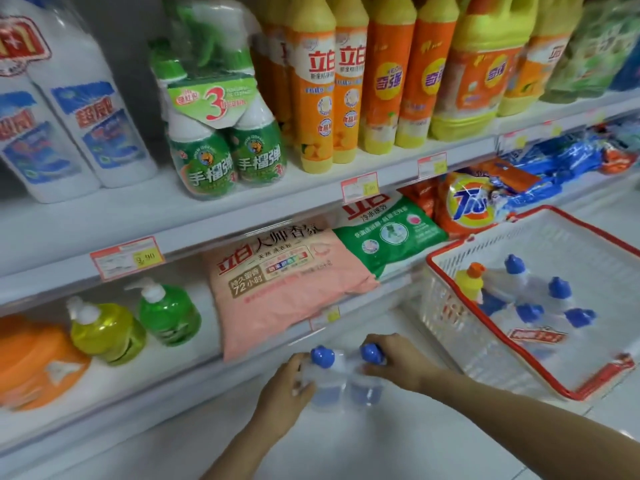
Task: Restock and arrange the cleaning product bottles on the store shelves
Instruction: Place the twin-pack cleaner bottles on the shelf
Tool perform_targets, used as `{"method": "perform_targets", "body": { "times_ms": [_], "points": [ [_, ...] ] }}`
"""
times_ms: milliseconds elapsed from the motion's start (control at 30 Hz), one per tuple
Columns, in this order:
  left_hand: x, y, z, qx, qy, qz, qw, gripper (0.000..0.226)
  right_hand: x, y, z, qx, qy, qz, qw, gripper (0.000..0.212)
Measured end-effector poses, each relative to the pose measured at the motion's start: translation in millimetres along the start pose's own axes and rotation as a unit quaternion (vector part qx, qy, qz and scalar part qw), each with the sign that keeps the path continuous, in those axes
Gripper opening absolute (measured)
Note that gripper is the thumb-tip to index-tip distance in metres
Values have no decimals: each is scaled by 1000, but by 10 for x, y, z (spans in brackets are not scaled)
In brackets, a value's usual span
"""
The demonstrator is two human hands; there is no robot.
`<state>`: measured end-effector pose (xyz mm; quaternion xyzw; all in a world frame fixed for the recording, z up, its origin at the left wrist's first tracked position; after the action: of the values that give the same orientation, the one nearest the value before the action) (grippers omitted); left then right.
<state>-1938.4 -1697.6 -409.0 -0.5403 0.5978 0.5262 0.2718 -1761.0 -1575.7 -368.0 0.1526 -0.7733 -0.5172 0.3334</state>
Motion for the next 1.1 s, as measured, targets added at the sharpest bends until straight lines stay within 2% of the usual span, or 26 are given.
{"method": "perform_targets", "body": {
  "times_ms": [67,100,200,333,400,467,500,567,633,667,733,833,933,1000,1067,1100],
  "points": [
    [24,7,-41,-16,5,-17,1000,48,18,34,-28,-22,-19,-1,1000,24],
    [41,7,-74,-21,14,-13,1000,58,29,74,-37,-31,-35,-6,999,24],
    [-14,11,-217,-21,15,4,1000,83,143,335,-60,-58,-77,-4,995,37],
    [-457,-79,-462,-39,-76,16,996,89,336,781,-137,-100,-113,69,986,39],
    [-703,-171,-581,-52,-123,26,991,106,477,954,-181,-91,-115,124,981,32],
    [-929,-163,-677,-98,-123,78,985,120,629,1092,-234,-75,-126,211,966,33],
    [-997,-116,-716,-125,-110,123,978,120,703,1128,-269,-61,-134,258,955,39],
    [-1105,32,-759,-196,-125,216,948,106,878,1178,-330,-29,-132,320,938,39],
    [-1232,213,-862,-246,-173,219,928,89,1053,1202,-375,-4,-111,332,937,29],
    [-1243,279,-895,-243,-178,207,931,81,1143,1218,-388,4,-95,338,936,27],
    [-1201,422,-942,-241,-130,148,950,67,1312,1294,-421,17,-55,346,937,35],
    [-1053,660,-1025,-241,-82,-60,965,60,1444,1391,-394,32,19,341,939,38],
    [-1028,771,-1097,-180,-54,-210,959,58,1290,1519,-260,-55,45,299,952,40],
    [-1131,846,-1159,-134,-63,-258,955,58,1186,1571,-186,-78,41,277,957,66],
    [-1274,957,-1247,-109,-74,-284,950,62,1280,1513,-135,-6,79,276,958,88],
    [-1344,1027,-1297,-108,-77,-291,948,62,1379,1474,-116,42,107,293,949,87]
  ]
}}
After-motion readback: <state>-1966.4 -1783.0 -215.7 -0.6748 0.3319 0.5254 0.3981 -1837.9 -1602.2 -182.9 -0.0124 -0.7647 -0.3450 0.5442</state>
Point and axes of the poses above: each hand's wrist, its own z-axis towards the middle knuckle, its own y-axis out of the back of the hand, x = y × z, the point moved 8 cm from there along z, towards the middle knuckle, and after that the axes turned 12 degrees about -z, right-handed, at the moved point
